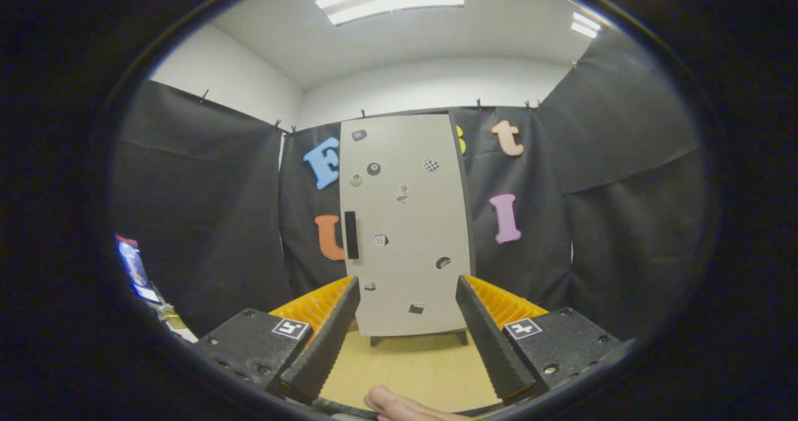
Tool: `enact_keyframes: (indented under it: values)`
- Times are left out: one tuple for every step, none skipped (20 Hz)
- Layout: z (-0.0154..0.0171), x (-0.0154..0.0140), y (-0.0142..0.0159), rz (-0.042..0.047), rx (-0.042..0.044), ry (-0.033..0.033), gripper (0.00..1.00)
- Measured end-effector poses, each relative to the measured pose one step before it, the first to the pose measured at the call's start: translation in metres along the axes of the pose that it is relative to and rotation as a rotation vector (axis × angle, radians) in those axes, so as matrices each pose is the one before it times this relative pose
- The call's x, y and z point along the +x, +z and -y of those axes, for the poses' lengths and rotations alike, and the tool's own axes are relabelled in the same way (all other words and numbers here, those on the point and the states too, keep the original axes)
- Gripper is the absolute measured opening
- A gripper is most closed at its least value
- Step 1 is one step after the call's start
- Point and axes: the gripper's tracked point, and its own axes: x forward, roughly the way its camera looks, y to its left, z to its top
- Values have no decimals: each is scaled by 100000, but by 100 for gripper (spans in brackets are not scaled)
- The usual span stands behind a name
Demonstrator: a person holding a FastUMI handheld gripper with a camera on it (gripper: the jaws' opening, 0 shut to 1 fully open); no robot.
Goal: Open the shoe cabinet door, grab the shoes and put them into the shoe cabinet, then close the shoe cabinet door.
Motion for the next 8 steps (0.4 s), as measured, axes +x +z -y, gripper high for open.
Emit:
enact_keyframes:
  values:
    - [815, 191, -250, -597, -162, -1258, 98]
    - [1017, 202, -216, -566, -337, -2131, 99]
    - [863, 113, 29, -109, -61, -2318, 99]
    - [724, 143, -111, -519, -137, -2644, 99]
    - [356, 108, -42, -214, -411, -1755, 99]
    - [108, 132, 174, 175, -499, -971, 99]
    - [-185, 63, 48, 252, -361, 45, 99]
    - [-196, 7, -64, -49, 134, 459, 99]
